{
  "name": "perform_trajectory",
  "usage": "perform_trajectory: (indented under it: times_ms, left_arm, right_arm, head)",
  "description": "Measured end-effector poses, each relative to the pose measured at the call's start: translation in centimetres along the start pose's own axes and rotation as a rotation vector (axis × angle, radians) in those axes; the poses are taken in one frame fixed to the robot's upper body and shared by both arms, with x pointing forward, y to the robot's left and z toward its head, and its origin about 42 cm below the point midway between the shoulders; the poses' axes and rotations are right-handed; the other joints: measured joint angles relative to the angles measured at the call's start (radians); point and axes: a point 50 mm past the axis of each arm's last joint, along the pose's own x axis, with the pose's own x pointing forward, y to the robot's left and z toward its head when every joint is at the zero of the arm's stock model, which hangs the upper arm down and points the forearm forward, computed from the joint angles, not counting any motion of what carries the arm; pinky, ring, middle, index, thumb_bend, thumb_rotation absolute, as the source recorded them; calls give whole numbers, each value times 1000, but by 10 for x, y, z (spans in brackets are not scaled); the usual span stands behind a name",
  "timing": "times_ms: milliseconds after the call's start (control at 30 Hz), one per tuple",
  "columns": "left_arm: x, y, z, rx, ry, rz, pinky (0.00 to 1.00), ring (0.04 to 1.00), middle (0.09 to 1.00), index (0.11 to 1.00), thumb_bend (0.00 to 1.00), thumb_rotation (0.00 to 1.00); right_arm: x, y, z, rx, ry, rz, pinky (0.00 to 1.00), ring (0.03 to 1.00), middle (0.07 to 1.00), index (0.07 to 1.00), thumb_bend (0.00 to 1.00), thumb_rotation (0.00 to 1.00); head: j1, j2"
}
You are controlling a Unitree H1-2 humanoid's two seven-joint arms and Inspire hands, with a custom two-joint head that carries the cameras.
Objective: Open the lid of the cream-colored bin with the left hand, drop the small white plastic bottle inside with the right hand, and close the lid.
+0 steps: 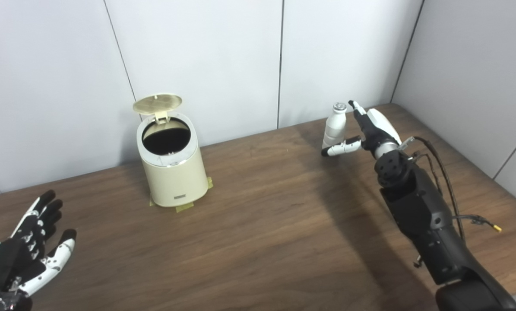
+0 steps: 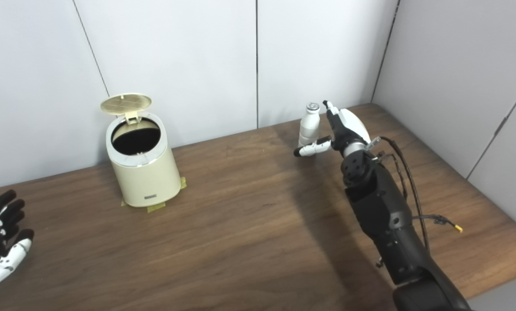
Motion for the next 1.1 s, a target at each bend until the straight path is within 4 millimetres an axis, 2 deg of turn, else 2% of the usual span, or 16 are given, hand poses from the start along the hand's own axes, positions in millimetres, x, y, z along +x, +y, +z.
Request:
perform_trajectory:
  times_ms: [167, 433, 533, 700, 800, 867, 900, 933, 967, 1000, 1033, 1100]
  left_arm:
    - [0, 0, 0, 4, 2, -3, 1000, 959, 951, 1000, 182, 0]
    - [0, 0, 0, 4, 3, -5, 1000, 957, 949, 1000, 189, 18]
    - [0, 0, 0, 2, 3, 3, 1000, 954, 947, 1000, 192, 42]
    - [-1, 0, -1, 7, 6, 4, 1000, 956, 945, 1000, 187, 46]
    - [-1, 1, -1, 11, 6, 6, 1000, 960, 951, 1000, 189, 13]
    - [-1, 2, 0, 8, 6, 9, 1000, 962, 954, 1000, 191, 5]
    - [-1, 2, 0, 4, 7, 8, 1000, 964, 956, 1000, 192, 2]
    - [-1, 1, 0, -1, 6, 6, 1000, 965, 957, 1000, 191, 1]
    - [-1, 1, 1, -4, 5, 4, 1000, 966, 958, 1000, 190, 0]
    - [-1, 1, 1, -5, 5, 4, 1000, 966, 959, 1000, 190, 0]
    - [-2, 2, 1, -6, 5, 5, 991, 962, 959, 1000, 192, 0]
    - [-2, 3, 2, -12, 6, 0, 993, 962, 960, 1000, 196, 0]
  right_arm:
    - [5, -2, 5, 5, -1, -2, 928, 1000, 1000, 1000, 1000, 231]
    - [8, 2, 5, -22, 8, -9, 849, 961, 1000, 1000, 1000, 207]
    - [9, 1, 7, -38, 7, -21, 848, 956, 997, 1000, 1000, 191]
    - [17, 2, 7, -46, 29, -28, 757, 903, 937, 1000, 968, 145]
    - [18, 4, 10, -28, 28, -58, 713, 851, 872, 915, 908, 65]
    - [19, 7, 11, 1, 27, -89, 649, 756, 797, 808, 874, 17]
    - [21, 9, 10, 17, 31, -107, 601, 689, 745, 727, 858, 6]
    - [24, 11, 9, 28, 35, -123, 571, 645, 678, 668, 789, 3]
    - [27, 11, 6, 41, 42, -145, 534, 590, 573, 593, 662, 1]
    - [28, 11, 4, 51, 52, -170, 513, 544, 506, 566, 595, 0]
    - [30, 12, 1, 61, 66, -200, 501, 490, 466, 555, 548, 0]
    - [32, 13, 1, 65, 82, -236, 475, 451, 446, 547, 523, 0]
  head:
    - [0, 0]
    - [9, 0]
    - [14, 0]
    - [14, 0]
    - [20, 5]
    - [20, 5]
    - [18, 6]
    - [18, 6]
    - [20, 9]
    - [23, 11]
    - [25, 12]
    - [31, 12]
